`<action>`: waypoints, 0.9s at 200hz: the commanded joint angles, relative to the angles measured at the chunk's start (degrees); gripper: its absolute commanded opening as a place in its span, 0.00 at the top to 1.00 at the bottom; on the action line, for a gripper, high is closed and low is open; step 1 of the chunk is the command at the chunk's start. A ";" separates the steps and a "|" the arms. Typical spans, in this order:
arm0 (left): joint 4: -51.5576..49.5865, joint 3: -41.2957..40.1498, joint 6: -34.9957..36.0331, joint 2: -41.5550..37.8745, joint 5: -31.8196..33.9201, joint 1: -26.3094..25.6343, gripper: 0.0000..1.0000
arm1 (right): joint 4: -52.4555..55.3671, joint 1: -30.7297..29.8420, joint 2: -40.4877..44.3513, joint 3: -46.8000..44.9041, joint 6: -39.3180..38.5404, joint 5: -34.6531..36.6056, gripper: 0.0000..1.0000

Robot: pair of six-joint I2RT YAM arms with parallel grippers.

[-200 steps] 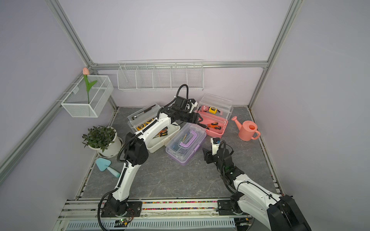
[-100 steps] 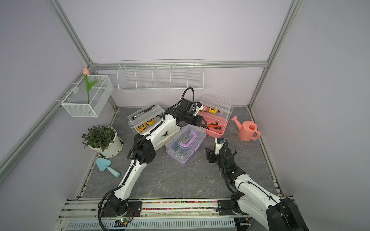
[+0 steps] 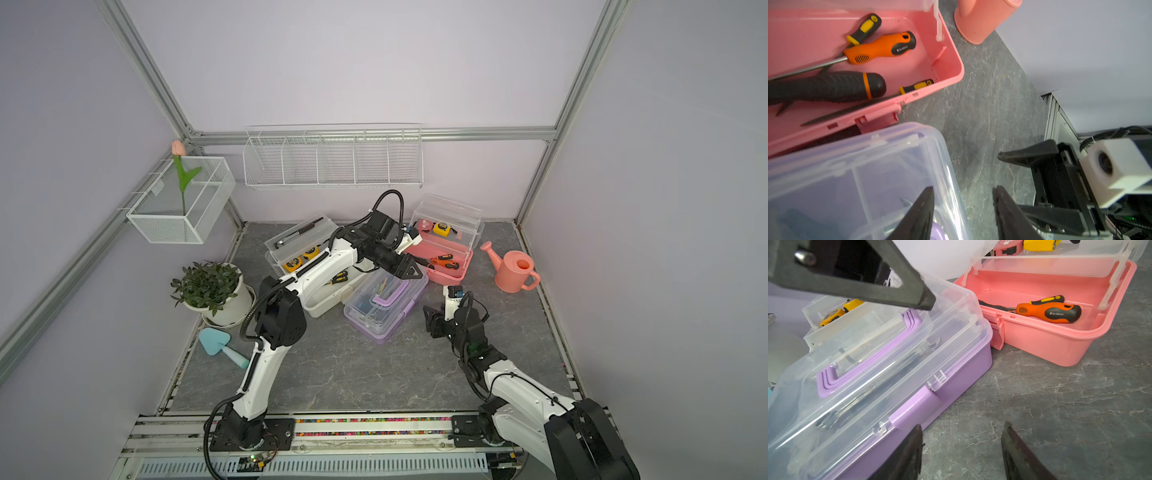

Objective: Close toolboxes
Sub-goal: Adjust the toolbox at the center of the board.

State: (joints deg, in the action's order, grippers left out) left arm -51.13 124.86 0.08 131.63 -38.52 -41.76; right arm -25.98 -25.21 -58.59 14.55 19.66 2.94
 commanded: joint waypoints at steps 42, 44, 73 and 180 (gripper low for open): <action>3.05 -12.14 -5.03 -8.94 9.18 0.44 0.47 | 6.10 2.25 -8.40 11.30 1.23 0.72 0.33; 3.72 -12.54 -5.38 -9.40 9.46 0.51 0.46 | 6.73 2.51 -8.87 12.13 1.34 0.39 0.33; 13.23 -19.48 -10.54 -17.40 14.91 1.55 0.38 | 8.51 7.14 -15.41 20.53 3.41 -5.83 0.33; 25.55 -39.37 -17.27 -32.08 21.23 7.39 0.33 | 9.39 9.39 -36.64 40.30 3.87 -24.45 0.38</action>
State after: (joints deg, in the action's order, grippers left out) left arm -28.36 88.03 -15.86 102.04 -19.42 -35.05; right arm -17.54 -15.79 -93.54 52.88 23.18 -16.71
